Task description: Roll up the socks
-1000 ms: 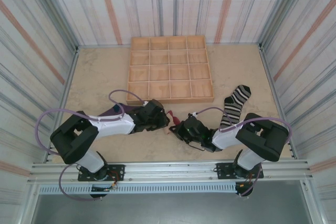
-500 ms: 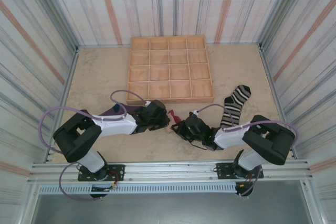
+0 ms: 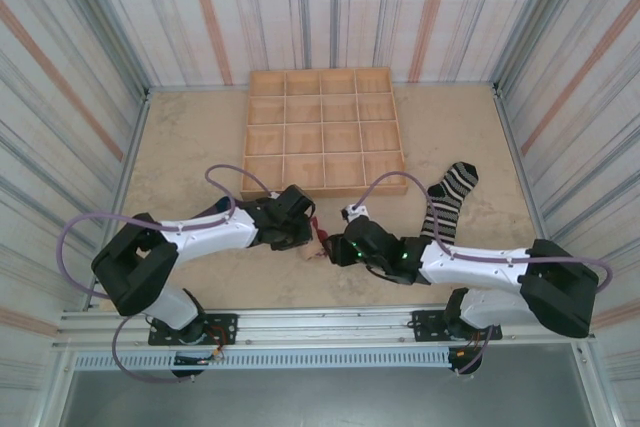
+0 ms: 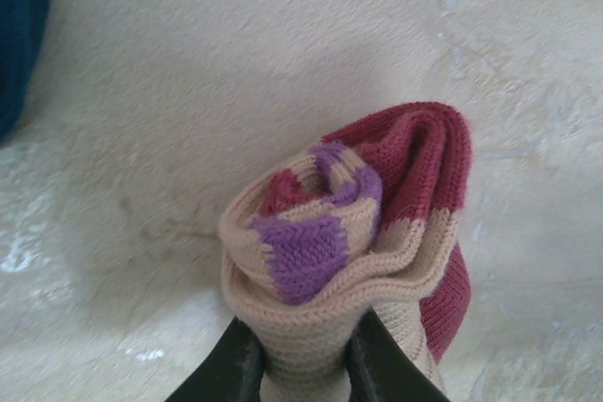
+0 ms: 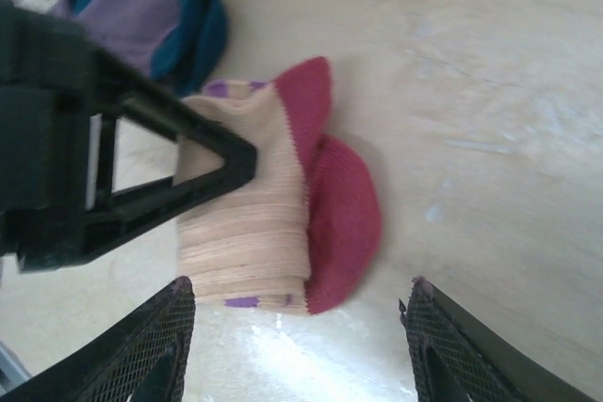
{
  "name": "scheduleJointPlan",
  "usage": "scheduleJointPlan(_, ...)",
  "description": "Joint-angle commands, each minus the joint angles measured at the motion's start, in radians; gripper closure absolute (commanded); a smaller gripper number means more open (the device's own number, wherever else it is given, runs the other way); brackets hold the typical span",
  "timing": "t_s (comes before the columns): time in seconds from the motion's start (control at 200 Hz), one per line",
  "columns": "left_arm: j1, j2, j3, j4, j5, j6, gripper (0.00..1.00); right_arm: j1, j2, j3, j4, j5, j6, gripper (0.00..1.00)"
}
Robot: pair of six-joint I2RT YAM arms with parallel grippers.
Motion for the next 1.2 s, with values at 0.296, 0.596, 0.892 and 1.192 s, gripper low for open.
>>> scheduleJointPlan(0.296, 0.025, -0.051, -0.026, -0.087, 0.012, -0.037, 0.95, 0.234, 0.287, 0.137, 0.15, 0.306, -0.214, 0.41)
scheduleJointPlan(0.596, 0.029, -0.066, -0.058, -0.07, 0.023, -0.046, 0.95, 0.251, 0.438, 0.185, 0.115, 0.438, -0.131, 0.48)
scheduleJointPlan(0.892, 0.052, -0.087, -0.098, -0.025, 0.043, -0.05, 0.8, 0.225, 0.503, 0.168, 0.117, 0.373, -0.063, 0.89)
scheduleJointPlan(1.192, 0.085, -0.268, -0.203, 0.129, 0.033, -0.008, 0.38, 0.03, 0.462, -0.079, 0.493, -0.086, 0.13, 1.0)
